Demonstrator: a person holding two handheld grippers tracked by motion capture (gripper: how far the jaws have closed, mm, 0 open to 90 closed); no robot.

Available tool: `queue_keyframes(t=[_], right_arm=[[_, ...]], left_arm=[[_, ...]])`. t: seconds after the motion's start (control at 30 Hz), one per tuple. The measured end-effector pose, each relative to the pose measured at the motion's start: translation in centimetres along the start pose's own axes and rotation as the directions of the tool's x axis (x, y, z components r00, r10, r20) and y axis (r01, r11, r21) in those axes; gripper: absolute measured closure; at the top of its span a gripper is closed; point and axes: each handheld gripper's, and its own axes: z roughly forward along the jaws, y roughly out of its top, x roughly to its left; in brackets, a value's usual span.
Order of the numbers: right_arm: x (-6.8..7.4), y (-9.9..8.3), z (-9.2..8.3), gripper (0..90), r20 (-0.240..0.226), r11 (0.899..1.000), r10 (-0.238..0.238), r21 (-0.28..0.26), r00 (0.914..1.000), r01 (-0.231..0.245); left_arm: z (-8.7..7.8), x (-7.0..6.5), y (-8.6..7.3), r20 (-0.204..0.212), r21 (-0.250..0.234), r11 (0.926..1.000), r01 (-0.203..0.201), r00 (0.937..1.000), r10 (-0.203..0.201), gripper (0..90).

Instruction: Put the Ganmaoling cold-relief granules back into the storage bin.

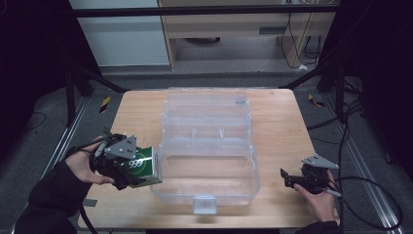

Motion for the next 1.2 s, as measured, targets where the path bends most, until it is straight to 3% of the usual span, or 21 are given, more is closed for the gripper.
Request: queue_keyframes(t=[0.67,1.2], right_arm=[[0.0,0.0,0.1,1.7,-0.006,1.000,-0.003,0.001,1.0000,0.004],[0.1,0.0,0.1,1.7,-0.014,1.000,-0.003,0.008,0.9999,0.003]], left_arm=[[2.4,1.0,4.5,0.029,0.021,0.9980,-0.060,0.9978,0.059,15.0],[5.1,1.1,5.0,0.067,0.044,0.9952,-0.087,0.9942,0.084,15.0]])
